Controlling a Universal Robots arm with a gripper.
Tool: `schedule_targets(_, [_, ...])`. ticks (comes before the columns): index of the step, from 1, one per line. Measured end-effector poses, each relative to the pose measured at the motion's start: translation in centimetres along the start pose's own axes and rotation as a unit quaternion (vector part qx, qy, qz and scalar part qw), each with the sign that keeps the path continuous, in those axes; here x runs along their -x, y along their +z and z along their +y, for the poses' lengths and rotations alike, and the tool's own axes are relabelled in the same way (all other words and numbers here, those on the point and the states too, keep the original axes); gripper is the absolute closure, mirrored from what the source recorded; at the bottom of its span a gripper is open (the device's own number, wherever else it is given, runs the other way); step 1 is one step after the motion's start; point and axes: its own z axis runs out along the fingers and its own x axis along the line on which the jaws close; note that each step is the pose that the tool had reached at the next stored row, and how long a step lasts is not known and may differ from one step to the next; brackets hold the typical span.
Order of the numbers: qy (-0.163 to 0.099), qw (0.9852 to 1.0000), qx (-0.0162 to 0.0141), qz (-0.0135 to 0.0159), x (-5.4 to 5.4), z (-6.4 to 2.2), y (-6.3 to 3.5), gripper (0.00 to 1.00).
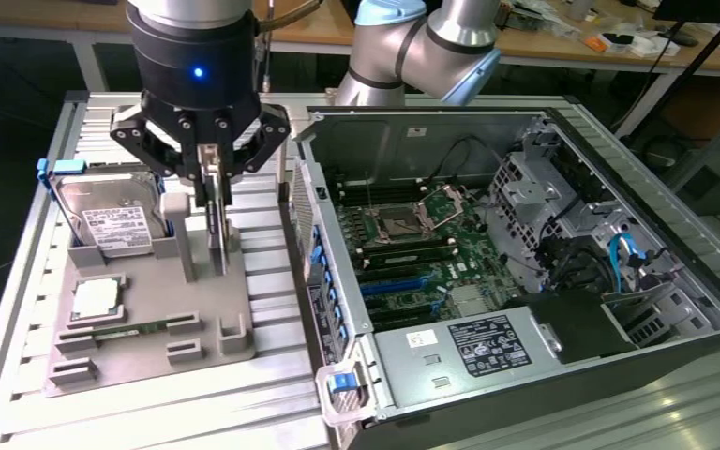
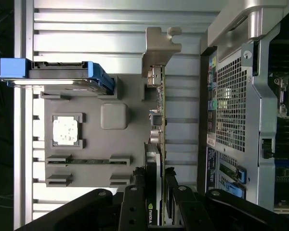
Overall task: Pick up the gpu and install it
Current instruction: 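Pick up the gpu and move the gpu toward the slot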
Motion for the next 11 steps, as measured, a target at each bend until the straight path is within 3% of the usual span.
schedule_targets(5, [0.000,1.0000,0.0000,-0.0001,0.0,0.08,-1.86,0.73])
schedule_targets(11, [0.000,1.0000,0.0000,-0.0002,0.0,0.22,-4.89,0.73])
